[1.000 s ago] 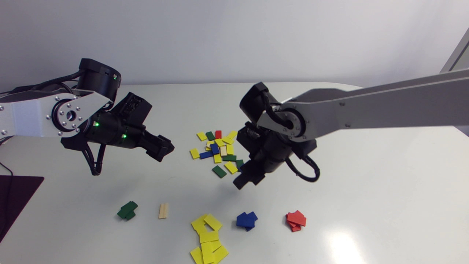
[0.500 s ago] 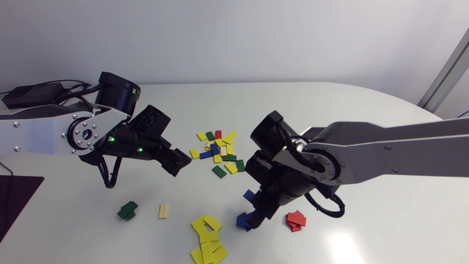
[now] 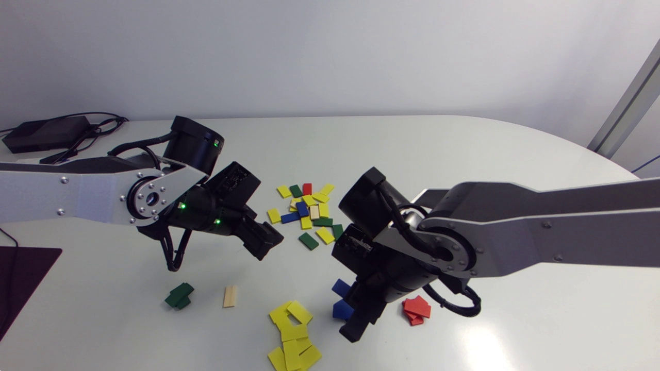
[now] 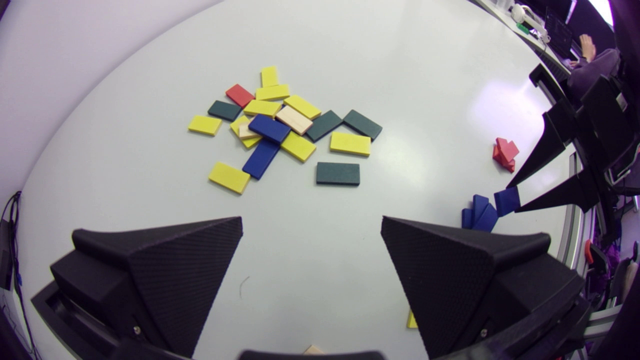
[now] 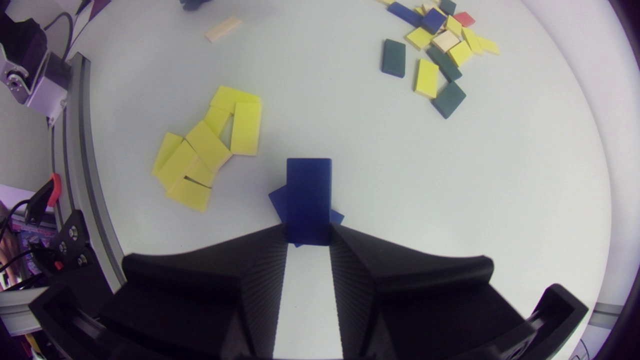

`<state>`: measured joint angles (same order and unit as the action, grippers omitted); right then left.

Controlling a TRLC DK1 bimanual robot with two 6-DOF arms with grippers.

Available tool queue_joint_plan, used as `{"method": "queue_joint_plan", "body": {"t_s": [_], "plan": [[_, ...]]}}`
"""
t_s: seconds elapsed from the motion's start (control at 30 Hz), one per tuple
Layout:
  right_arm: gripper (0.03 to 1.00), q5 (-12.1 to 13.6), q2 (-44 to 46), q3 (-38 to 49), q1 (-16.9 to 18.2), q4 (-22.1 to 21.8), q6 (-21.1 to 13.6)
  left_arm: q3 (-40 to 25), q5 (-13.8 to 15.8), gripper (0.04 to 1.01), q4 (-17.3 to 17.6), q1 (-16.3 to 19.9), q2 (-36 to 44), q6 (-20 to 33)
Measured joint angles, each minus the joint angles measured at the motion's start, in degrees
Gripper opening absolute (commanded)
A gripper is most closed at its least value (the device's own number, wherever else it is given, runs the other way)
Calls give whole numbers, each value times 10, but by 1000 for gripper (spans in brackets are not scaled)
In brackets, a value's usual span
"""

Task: Take domino bricks one by one from the mixed stack on the table and place each onto the existing stack of the same color.

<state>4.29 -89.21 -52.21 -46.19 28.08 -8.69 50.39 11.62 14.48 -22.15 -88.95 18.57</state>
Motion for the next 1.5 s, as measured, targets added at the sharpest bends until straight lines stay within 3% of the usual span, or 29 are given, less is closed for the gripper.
{"method": "queue_joint_plan", "body": {"t_s": [0.83,1.27,1.5], "plan": [[139,15,-45,0,0,7,-42,-1,0,989,-3,-19,0,2],[231,15,-65,-2,-4,11,-42,-3,0,989,-4,-20,0,2],[233,15,-68,-7,-4,11,-42,-3,0,990,-4,-20,0,2]]}}
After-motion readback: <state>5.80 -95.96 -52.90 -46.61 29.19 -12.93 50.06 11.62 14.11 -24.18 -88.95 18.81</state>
